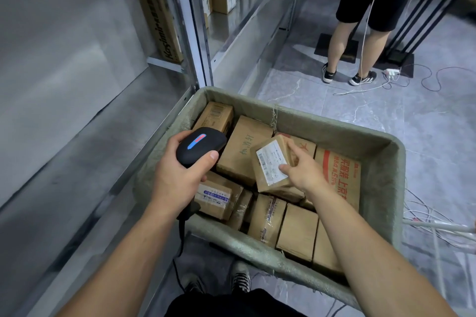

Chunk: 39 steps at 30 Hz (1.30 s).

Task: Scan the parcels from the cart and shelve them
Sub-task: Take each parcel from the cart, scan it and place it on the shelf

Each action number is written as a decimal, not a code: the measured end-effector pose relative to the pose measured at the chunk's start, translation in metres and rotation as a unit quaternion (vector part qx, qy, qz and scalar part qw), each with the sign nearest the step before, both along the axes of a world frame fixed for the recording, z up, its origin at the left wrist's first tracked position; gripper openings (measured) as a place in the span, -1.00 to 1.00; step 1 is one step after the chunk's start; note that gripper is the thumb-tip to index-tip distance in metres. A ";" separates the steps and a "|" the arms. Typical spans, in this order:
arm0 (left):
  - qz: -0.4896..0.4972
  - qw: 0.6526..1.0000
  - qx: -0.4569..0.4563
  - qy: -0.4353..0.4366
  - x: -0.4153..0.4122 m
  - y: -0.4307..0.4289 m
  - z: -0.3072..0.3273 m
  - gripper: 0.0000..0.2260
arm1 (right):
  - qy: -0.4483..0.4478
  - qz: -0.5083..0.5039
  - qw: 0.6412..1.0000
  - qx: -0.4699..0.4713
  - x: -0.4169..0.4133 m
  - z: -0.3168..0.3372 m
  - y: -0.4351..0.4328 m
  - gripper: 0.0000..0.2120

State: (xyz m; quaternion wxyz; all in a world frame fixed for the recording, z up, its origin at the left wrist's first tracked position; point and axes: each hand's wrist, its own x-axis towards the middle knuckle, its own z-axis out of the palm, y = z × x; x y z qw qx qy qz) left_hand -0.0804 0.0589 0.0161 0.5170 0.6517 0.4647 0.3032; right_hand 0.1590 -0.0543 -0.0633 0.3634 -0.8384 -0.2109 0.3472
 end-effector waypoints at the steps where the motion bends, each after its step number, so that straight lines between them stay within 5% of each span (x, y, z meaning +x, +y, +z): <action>1: -0.003 1.000 0.004 0.004 -0.004 0.002 0.001 -0.45 | 0.017 0.000 1.000 0.023 -0.004 0.002 0.004 -0.26; 7: -0.024 0.998 0.054 0.037 -0.037 0.006 0.007 -0.53 | 0.028 0.072 0.995 0.068 -0.019 0.026 0.033 -0.29; 18: -0.101 0.983 0.142 0.054 -0.120 -0.025 0.041 -0.44 | -0.136 0.231 0.961 0.067 -0.069 0.133 0.066 -0.31; 39: -0.087 0.976 0.198 0.028 -0.241 -0.108 0.069 -0.39 | -0.228 0.220 0.945 0.083 -0.178 0.191 -0.019 -0.34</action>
